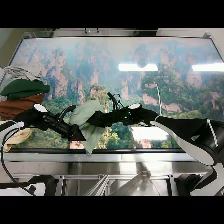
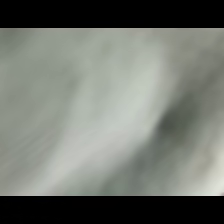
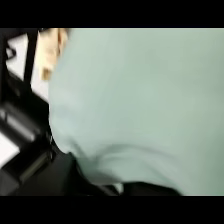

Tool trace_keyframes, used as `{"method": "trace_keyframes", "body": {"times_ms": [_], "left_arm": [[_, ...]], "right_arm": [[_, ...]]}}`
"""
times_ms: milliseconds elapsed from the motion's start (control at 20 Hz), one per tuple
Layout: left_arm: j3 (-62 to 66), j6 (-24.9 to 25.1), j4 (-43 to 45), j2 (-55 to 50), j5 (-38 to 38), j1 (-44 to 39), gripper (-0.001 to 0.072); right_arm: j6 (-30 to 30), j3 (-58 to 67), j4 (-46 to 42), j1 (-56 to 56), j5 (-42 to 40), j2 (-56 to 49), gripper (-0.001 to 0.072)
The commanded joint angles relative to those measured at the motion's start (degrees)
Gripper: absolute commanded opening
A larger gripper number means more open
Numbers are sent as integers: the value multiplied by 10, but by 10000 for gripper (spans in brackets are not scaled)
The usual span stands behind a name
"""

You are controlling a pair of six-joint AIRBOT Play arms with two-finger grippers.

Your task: Fold the shirts.

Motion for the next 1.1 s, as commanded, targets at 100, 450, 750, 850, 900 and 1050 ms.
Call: {"method": "trace_keyframes", "body": {"times_ms": [100, 450, 750, 850, 900, 1050], "left_arm": [[0, 7, 1, 0, -15, -2, 31], [32, 7, -19, 11, -69, 61, 28], [193, -20, -43, 127, -132, 162, 28], [231, -28, -45, 140, -138, 163, 28], [242, -31, -44, 140, -142, 156, 28], [246, -35, -42, 124, -162, 118, 29]], "right_arm": [[-19, 21, 27, -39, -53, 1, 23], [-22, 21, -2, -222, 42, 191, 22], [168, 17, -279, -468, 152, 354, 22], [173, 4, -319, -496, 188, 368, 22], [176, -4, -333, -498, 197, 369, 22], [174, -44, -343, -478, 177, 365, 22]]}}
